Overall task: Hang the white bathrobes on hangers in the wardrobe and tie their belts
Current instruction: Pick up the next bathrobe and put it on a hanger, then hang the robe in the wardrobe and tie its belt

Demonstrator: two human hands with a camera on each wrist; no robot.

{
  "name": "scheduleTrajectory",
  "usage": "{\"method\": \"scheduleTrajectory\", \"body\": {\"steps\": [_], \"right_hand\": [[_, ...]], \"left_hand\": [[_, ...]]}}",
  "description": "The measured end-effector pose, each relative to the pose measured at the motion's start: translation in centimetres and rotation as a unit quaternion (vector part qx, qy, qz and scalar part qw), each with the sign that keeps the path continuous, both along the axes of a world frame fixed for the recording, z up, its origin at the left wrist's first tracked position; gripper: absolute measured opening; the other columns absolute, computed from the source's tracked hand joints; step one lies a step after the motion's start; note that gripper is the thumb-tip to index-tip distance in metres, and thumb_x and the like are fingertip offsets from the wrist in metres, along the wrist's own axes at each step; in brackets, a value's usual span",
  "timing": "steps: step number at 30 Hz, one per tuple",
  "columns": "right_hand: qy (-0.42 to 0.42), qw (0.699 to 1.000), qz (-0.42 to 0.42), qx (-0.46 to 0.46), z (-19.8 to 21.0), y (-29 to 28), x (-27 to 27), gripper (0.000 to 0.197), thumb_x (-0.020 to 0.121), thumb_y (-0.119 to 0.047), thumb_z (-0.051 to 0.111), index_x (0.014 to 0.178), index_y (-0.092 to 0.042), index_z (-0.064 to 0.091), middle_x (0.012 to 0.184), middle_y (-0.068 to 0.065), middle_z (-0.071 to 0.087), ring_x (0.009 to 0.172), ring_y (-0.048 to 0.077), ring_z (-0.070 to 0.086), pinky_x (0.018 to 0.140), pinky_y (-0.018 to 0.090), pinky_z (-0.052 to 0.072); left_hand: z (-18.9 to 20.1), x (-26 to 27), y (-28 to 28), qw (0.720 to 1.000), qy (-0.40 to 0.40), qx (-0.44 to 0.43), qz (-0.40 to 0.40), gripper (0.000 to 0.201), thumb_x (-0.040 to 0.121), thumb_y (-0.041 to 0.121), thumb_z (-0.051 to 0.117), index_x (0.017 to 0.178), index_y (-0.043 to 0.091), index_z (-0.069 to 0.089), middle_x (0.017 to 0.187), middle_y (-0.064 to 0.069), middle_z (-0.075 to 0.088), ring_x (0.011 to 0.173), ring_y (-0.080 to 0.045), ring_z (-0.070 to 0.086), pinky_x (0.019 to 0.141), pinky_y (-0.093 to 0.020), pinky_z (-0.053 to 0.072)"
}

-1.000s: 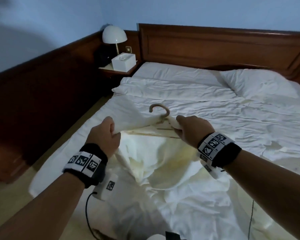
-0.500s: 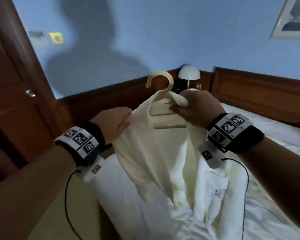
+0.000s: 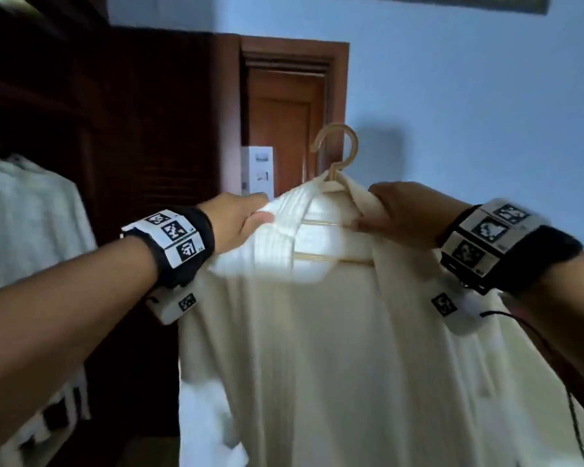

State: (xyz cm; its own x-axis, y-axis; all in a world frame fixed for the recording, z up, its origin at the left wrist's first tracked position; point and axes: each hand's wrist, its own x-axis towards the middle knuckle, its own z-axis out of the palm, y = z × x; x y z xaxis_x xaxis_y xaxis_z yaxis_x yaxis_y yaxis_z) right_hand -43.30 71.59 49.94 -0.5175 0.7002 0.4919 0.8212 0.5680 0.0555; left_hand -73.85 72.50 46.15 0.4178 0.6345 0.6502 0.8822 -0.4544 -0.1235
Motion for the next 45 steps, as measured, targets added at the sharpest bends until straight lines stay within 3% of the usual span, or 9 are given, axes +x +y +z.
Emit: {"method": "scheduleTrajectory", "body": {"steps": [5,10,16,19,24,29,33,38,45], "right_hand": [[0.010,0.987,0.156,-0.019,2.6,4.3,-14.0,0.040,0.083,-0.065,0.054,0.087,-0.025,0.057,0.084,-0.005,0.066,0.074,0.010,0.061,0.069,0.026,0.049],[0.010,0.966,0.256,-0.035,2.5,8.0,-27.0,0.049,0.080,-0.073,0.045,0.081,-0.025,0.055,0.077,-0.006,0.063,0.070,0.006,0.061,0.068,0.031,0.051],[-0.018,0.930,0.360,-0.076,0.9,12.4,-41.4,0.036,0.091,-0.049,0.052,0.077,-0.016,0.049,0.075,-0.002,0.057,0.068,0.015,0.056,0.064,0.033,0.043],[-0.028,0.917,0.396,-0.042,0.3,14.6,-47.3,0.032,0.096,-0.043,0.050,0.071,-0.024,0.044,0.070,-0.006,0.051,0.065,0.013,0.050,0.058,0.021,0.037],[-0.013,0.906,0.422,-0.007,1.5,19.9,-57.3,0.031,0.098,-0.045,0.045,0.098,-0.016,0.054,0.093,0.004,0.064,0.086,0.022,0.060,0.071,0.032,0.043],[0.002,0.885,0.465,0.006,3.7,25.2,-65.9,0.025,0.100,-0.044,0.040,0.094,-0.022,0.049,0.087,0.000,0.058,0.076,0.018,0.056,0.062,0.030,0.037],[0.041,0.863,0.503,0.011,5.3,27.4,-72.4,0.026,0.101,-0.046,0.036,0.088,-0.026,0.046,0.079,-0.006,0.054,0.071,0.011,0.054,0.059,0.028,0.037],[0.028,0.859,0.510,0.034,4.2,28.1,-80.3,0.028,0.100,-0.047,0.034,0.100,-0.022,0.048,0.097,0.005,0.060,0.094,0.026,0.058,0.084,0.038,0.044],[0.060,0.860,0.506,0.021,2.1,28.1,-92.6,0.035,0.094,-0.054,0.033,0.120,-0.033,0.042,0.124,0.016,0.058,0.108,0.031,0.059,0.087,0.039,0.046]], "left_hand": [[3.0,-14.2,-3.5,0.993,-0.004,0.019,0.117,0.037,0.091,0.058,0.026,0.072,0.027,0.033,0.052,0.006,0.039,0.043,-0.014,0.038,0.048,-0.028,0.027],[3.2,-24.8,-7.5,0.965,-0.014,-0.029,0.259,0.034,0.098,0.047,0.035,0.083,0.018,0.041,0.063,-0.002,0.052,0.057,-0.022,0.052,0.056,-0.032,0.039],[1.6,-34.7,-10.2,0.908,-0.040,-0.071,0.410,0.047,0.091,0.062,0.020,0.086,0.020,0.042,0.070,-0.001,0.054,0.066,-0.023,0.056,0.063,-0.033,0.044],[1.4,-38.9,-10.2,0.879,-0.038,-0.066,0.470,0.042,0.094,0.057,0.024,0.089,0.020,0.045,0.078,-0.001,0.056,0.074,-0.025,0.055,0.065,-0.029,0.039],[3.1,-45.5,-7.3,0.844,-0.045,-0.027,0.534,0.032,0.099,0.042,0.038,0.089,0.015,0.051,0.093,-0.015,0.063,0.087,-0.032,0.059,0.072,-0.031,0.039],[5.3,-51.0,-3.5,0.817,-0.057,0.003,0.574,0.037,0.090,0.053,0.031,0.072,0.021,0.037,0.074,-0.007,0.055,0.077,-0.035,0.058,0.064,-0.030,0.032],[6.3,-55.0,-2.0,0.775,-0.084,0.014,0.626,0.036,0.099,0.044,0.037,0.070,0.023,0.036,0.074,-0.002,0.051,0.074,-0.029,0.051,0.067,-0.032,0.037],[5.3,-59.9,-1.9,0.715,-0.089,-0.027,0.693,0.037,0.099,0.044,0.036,0.087,0.015,0.055,0.083,-0.007,0.057,0.086,-0.031,0.057,0.068,-0.030,0.034],[5.0,-69.8,-0.2,0.644,-0.126,-0.095,0.749,0.040,0.101,0.045,0.032,0.109,0.016,0.058,0.114,-0.011,0.062,0.105,-0.029,0.057,0.077,-0.028,0.036]]}}
